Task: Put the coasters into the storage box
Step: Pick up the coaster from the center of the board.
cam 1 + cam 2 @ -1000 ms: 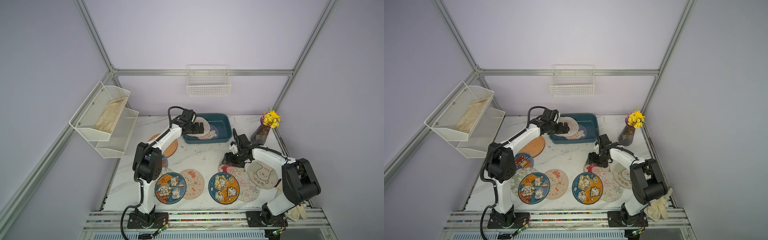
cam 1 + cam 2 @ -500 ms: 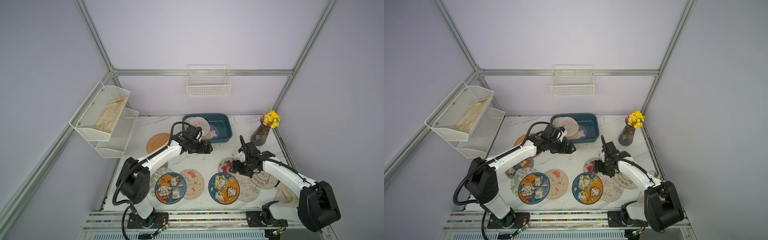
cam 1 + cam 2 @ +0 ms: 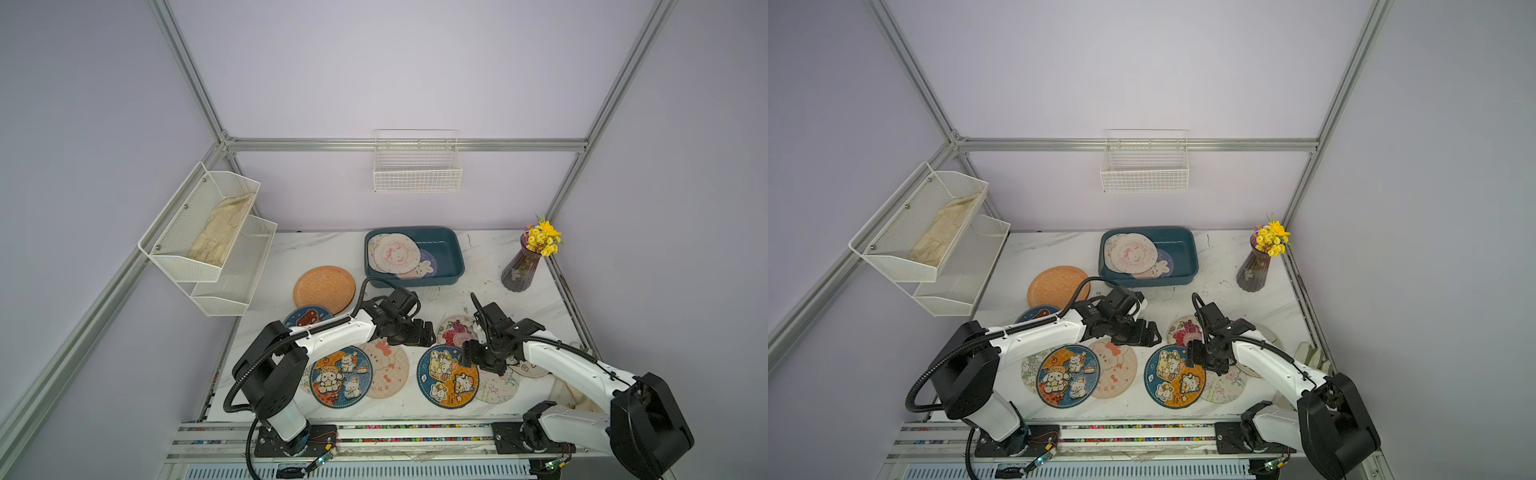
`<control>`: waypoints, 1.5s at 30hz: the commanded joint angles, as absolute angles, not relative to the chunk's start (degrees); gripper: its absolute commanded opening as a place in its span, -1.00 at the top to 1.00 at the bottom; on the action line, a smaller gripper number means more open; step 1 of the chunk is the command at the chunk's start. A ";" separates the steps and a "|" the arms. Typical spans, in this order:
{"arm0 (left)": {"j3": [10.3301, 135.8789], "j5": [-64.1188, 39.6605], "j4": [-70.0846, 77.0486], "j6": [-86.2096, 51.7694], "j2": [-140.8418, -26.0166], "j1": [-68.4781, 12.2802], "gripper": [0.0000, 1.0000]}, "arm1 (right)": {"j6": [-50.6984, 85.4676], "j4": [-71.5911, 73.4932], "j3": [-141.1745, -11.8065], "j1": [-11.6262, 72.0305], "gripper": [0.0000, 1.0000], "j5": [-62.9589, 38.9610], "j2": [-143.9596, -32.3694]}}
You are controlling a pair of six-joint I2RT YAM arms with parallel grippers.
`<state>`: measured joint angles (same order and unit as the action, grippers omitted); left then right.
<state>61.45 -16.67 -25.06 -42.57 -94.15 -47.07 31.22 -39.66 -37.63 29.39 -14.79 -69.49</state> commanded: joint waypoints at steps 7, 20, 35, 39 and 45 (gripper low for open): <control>55.14 -16.56 -19.96 -46.93 -92.54 -51.15 -0.52 | 37.79 -37.10 -33.48 31.47 -0.44 -11.47 -65.97; 56.54 -14.51 -22.63 -45.92 -97.39 -52.72 -0.20 | 40.07 -34.68 -31.38 32.68 -0.39 -9.85 -64.56; 59.16 -15.67 -23.82 -45.01 -101.85 -53.32 -0.08 | 41.35 -31.30 -29.38 33.84 -0.25 -10.46 -66.98; 59.82 -16.61 -23.90 -44.48 -102.87 -53.53 -0.04 | 41.74 -32.28 -28.62 34.27 -0.21 -9.67 -66.61; 60.31 -17.09 -24.08 -43.97 -103.32 -53.83 -0.01 | 42.89 -34.01 -27.92 34.37 -0.19 -7.38 -64.64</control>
